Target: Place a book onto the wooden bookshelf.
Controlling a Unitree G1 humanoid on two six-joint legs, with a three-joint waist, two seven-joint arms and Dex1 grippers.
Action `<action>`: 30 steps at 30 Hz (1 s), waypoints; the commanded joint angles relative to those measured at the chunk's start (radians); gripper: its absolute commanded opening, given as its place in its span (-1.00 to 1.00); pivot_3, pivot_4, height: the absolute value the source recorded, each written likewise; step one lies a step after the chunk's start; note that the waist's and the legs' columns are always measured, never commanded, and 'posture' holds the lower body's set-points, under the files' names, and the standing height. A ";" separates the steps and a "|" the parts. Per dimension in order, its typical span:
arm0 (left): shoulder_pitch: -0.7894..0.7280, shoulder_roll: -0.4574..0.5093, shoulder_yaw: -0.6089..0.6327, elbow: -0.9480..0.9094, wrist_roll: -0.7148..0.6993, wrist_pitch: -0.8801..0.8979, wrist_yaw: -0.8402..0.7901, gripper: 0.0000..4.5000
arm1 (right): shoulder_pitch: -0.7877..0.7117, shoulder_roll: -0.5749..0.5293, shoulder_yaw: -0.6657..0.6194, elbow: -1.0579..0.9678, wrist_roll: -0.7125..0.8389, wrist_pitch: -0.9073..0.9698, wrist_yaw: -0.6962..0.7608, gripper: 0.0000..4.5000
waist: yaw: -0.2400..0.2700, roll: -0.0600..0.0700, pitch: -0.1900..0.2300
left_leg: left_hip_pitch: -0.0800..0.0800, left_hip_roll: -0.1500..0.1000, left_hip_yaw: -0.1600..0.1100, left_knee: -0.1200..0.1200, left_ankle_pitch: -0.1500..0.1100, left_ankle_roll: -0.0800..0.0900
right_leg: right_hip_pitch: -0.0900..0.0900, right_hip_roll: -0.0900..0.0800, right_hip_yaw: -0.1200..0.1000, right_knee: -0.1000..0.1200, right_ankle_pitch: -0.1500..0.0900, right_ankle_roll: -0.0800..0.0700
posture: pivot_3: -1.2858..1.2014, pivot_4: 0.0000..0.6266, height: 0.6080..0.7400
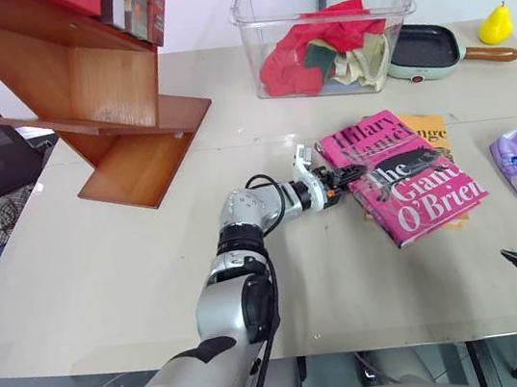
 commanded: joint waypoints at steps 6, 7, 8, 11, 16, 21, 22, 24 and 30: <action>0.032 0.113 0.055 -0.405 -0.161 0.129 -0.039 -0.88 | -0.056 -0.004 0.060 0.020 -0.029 -0.018 -0.002 1.00 | -0.009 -0.001 0.001 | 0.000 0.002 0.001 0.000 0.000 -0.001 | -0.002 0.000 0.001 0.002 0.000 0.000 | 0.03 -0.52 1.00; 0.035 0.153 0.029 -0.496 -0.154 0.108 -0.056 -0.88 | -0.080 -0.010 0.081 0.030 -0.033 -0.020 -0.004 1.00 | -0.009 -0.001 0.001 | -0.001 0.002 0.001 0.000 0.002 -0.003 | -0.003 0.000 0.002 0.003 0.000 0.000 | 0.03 -0.52 1.00; 0.037 0.199 -0.012 -0.592 -0.133 0.074 -0.084 -0.88 | -0.107 -0.017 0.103 0.041 -0.036 -0.020 -0.005 1.00 | -0.009 -0.001 0.001 | -0.001 0.002 0.001 0.000 0.003 -0.005 | -0.003 0.000 0.002 0.003 0.000 0.000 | 0.03 -0.52 1.00; 0.060 0.329 -0.157 -0.776 -0.017 -0.074 -0.173 -0.88 | -0.177 -0.032 0.152 0.076 -0.042 -0.018 -0.001 1.00 | -0.004 -0.001 0.000 | -0.001 0.001 0.001 0.000 0.004 -0.007 | -0.003 0.000 0.002 0.003 0.000 0.000 | 0.03 -0.52 1.00; 0.127 0.625 -0.361 -0.990 0.214 -0.387 -0.393 -0.88 | -0.310 -0.059 0.256 0.156 -0.072 -0.027 0.019 1.00 | 0.002 0.000 0.000 | 0.000 0.000 0.002 -0.002 0.004 -0.007 | -0.003 -0.001 0.003 0.003 0.000 -0.001 | 0.03 -0.52 1.00; 0.113 0.827 -0.420 -1.027 0.499 -0.905 -0.536 -0.88 | -0.440 -0.071 0.358 0.231 -0.098 -0.038 0.040 1.00 | -0.002 -0.003 0.003 | -0.002 0.001 0.002 -0.001 0.004 -0.006 | -0.003 -0.001 0.003 0.001 0.000 -0.001 | 0.03 -0.52 1.00; 0.089 0.868 -0.413 -1.012 0.543 -1.025 -0.568 -0.88 | -0.469 -0.073 0.382 0.249 -0.105 -0.042 0.048 1.00 | -0.003 -0.003 0.003 | -0.002 0.001 0.002 -0.001 0.004 -0.006 | -0.004 0.000 0.003 0.001 0.000 -0.001 | 0.03 -0.52 1.00; 0.046 0.922 -0.395 -0.968 0.580 -1.155 -0.610 -0.88 | -0.517 -0.074 0.415 0.283 -0.117 -0.047 0.061 1.00 | -0.001 -0.004 0.003 | -0.003 0.002 0.002 -0.001 0.004 -0.006 | -0.005 0.000 0.003 0.000 0.000 -0.001 | 0.03 -0.52 1.00; -0.052 1.134 -0.356 -0.806 0.648 -1.336 -0.742 -0.88 | -0.641 -0.079 0.489 0.380 -0.145 -0.065 0.108 1.00 | -0.002 -0.003 0.003 | -0.004 0.001 0.002 -0.001 0.001 -0.001 | -0.005 0.000 0.001 -0.001 0.000 -0.001 | 0.03 -0.52 1.00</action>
